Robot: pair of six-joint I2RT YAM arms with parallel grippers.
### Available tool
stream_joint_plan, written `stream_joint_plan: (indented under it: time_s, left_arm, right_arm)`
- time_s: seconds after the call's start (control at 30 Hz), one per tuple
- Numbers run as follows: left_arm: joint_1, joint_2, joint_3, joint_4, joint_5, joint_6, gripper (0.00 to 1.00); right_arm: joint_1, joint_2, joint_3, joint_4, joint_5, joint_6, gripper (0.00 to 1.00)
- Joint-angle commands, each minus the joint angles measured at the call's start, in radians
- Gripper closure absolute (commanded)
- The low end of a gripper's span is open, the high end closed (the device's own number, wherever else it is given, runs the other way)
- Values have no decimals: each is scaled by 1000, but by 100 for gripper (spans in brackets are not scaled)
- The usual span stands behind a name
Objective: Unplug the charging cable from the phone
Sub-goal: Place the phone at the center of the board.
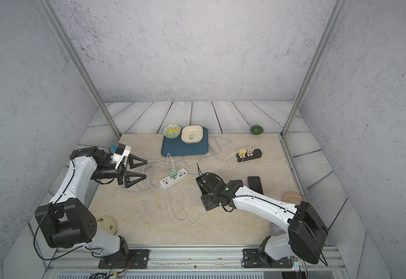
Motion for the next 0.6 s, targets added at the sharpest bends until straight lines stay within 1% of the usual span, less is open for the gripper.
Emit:
stream_joint_plan:
  time_s: [0.0, 0.07, 0.13, 0.2, 0.23, 0.3, 0.4, 0.57]
  left_arm:
    - [11, -54, -21, -53, -24, -82, 2]
    - [11, -89, -50, 82, -47, -216, 2]
    - [11, -141, -98, 281, -86, -420, 2]
    - [9, -208, -170, 520, -147, -650, 2]
    - [9, -236, -200, 604, -174, -731, 2]
    - [9, -224, -193, 619, -196, -771, 2]
    - [9, -210, -206, 647, -197, -813, 2]
    - [9, -237, -267, 779, -221, -935, 2]
  right_arm:
    - [-30, -3, 15, -68, 72, 42, 98]
    - [-51, 13, 7, -73, 68, 50, 98]
    - [-74, 32, 5, -76, 55, 56, 99]
    - [-91, 54, 7, -73, 36, 62, 99]
    - [-99, 66, 11, -73, 27, 64, 99]
    - [-109, 96, 19, -73, 12, 66, 99]
    - [-126, 145, 32, -76, -9, 69, 99]
    - [-150, 213, 40, -71, -57, 80, 99]
